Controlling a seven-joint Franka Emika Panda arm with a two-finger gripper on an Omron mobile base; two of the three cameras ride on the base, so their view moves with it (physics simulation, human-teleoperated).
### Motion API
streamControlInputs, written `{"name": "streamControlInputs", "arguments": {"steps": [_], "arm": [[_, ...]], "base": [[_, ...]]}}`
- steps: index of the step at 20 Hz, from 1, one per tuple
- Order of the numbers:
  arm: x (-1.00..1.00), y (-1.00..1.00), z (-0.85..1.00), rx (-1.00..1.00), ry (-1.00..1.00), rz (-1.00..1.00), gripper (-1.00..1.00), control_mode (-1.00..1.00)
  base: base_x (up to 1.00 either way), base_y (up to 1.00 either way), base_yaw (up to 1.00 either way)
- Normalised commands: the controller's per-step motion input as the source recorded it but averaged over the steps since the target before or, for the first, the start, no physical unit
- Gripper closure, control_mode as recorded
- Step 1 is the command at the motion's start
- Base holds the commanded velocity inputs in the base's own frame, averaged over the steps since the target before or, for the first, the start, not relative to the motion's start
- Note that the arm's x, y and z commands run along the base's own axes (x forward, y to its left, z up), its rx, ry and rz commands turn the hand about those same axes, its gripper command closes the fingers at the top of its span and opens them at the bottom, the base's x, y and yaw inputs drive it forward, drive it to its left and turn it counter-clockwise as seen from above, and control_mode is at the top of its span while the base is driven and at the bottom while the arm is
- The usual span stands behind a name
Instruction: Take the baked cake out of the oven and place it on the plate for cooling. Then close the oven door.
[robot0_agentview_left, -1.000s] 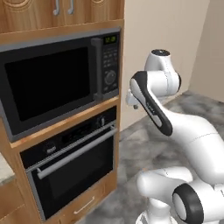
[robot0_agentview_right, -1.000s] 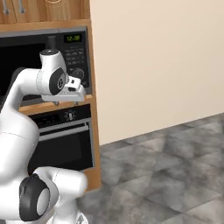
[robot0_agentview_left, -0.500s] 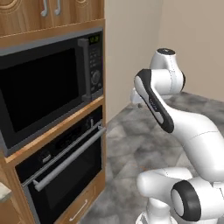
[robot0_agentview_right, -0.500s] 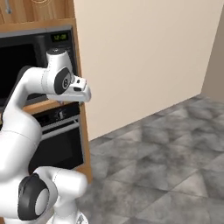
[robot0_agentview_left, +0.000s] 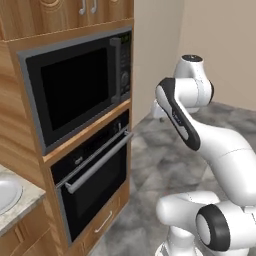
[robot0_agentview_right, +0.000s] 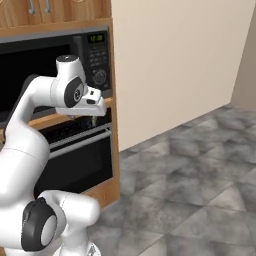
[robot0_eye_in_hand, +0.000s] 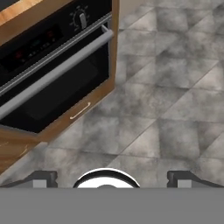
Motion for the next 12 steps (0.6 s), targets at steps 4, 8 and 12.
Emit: {"name": "streamControlInputs", "arguments": {"steps": [4, 8, 12], "arm": [[0.0, 0.0, 0.0, 0.0, 0.0, 0.0, -1.0, 1.0], [0.0, 0.0, 0.0, 0.0, 0.0, 0.0, -1.0, 1.0], [0.0, 0.0, 0.0, 0.0, 0.0, 0.0, -1.0, 1.0]], "base": [[-0.24, 0.66, -0.15], [-0.04, 0.69, -0.21], [0.0, 0.67, -0.27]]}}
